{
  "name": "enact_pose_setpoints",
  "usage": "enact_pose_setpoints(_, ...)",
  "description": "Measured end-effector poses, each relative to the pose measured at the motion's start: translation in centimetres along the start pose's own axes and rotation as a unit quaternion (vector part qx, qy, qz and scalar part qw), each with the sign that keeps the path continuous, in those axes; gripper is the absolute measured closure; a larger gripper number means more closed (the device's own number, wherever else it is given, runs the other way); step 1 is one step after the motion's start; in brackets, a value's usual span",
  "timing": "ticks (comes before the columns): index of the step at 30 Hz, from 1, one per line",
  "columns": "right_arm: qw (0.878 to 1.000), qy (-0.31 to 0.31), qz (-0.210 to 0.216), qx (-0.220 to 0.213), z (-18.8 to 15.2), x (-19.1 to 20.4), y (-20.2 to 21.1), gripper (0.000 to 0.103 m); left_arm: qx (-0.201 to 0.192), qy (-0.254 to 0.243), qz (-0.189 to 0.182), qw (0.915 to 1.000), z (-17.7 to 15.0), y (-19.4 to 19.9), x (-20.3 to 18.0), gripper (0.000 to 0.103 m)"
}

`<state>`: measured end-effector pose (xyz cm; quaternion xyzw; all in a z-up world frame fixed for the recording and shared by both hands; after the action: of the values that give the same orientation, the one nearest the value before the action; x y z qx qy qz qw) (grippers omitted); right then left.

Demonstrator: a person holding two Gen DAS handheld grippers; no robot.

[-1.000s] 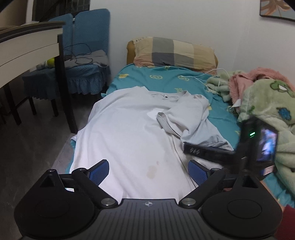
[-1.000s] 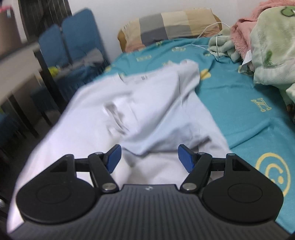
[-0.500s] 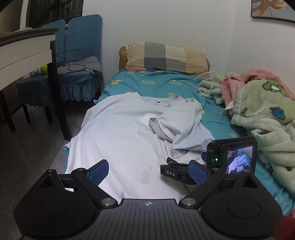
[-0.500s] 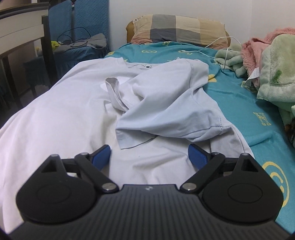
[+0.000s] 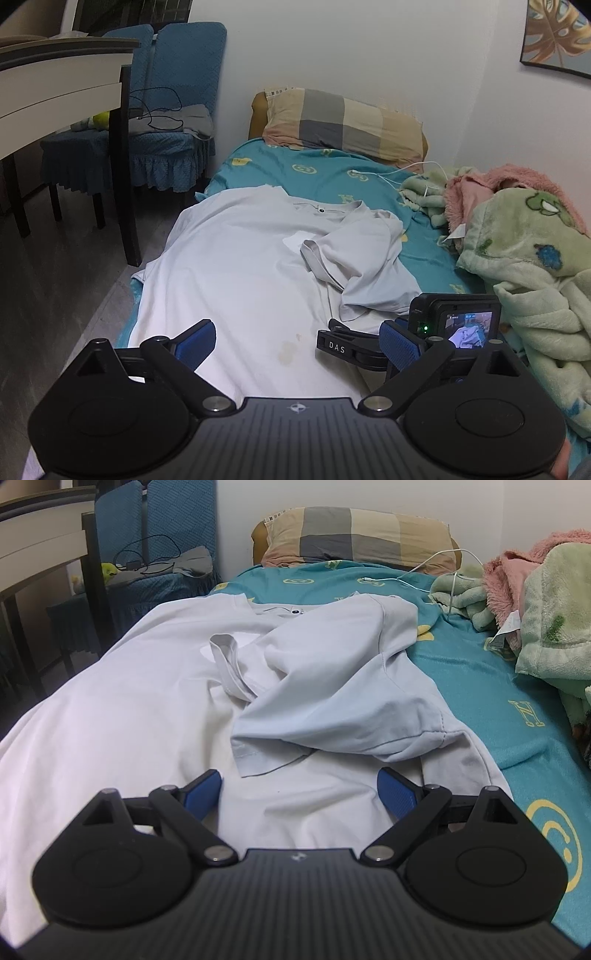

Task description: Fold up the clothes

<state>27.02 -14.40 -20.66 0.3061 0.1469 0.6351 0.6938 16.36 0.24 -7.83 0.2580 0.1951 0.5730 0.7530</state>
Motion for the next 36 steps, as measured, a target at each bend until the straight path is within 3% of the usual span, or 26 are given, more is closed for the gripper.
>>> enact_pose_setpoints(13, 1.000, 0.000, 0.000, 0.000, 0.0, 0.0, 0.0, 0.010, 0.025, -0.022, 0.021, 0.9992, -1.0, -1.3, -0.7, 0.006)
enact_pose_setpoints(28, 1.000, 0.000, 0.001, 0.001, 0.0, 0.0, 0.0, 0.010, 0.021, -0.023, 0.014, 0.9994, -0.8, -1.6, -0.8, 0.006)
enact_pose_setpoints(36, 1.000, 0.000, 0.001, 0.001, 0.0, 0.0, 0.0, 0.010, 0.016, -0.016, 0.031, 0.9993, -0.7, -1.5, 0.1, 0.006)
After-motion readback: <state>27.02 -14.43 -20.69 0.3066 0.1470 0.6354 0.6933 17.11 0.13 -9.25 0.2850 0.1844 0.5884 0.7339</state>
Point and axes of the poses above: each gripper's, at about its wrist camera, not at the fingertips, and y roughly against the way its jaws point, x to its left, z to its top, the point moved 9 cm from there along -y, roughly the way its jaws point, and after that the axes turned 12 degrees about -y, right-handed, at the moved point
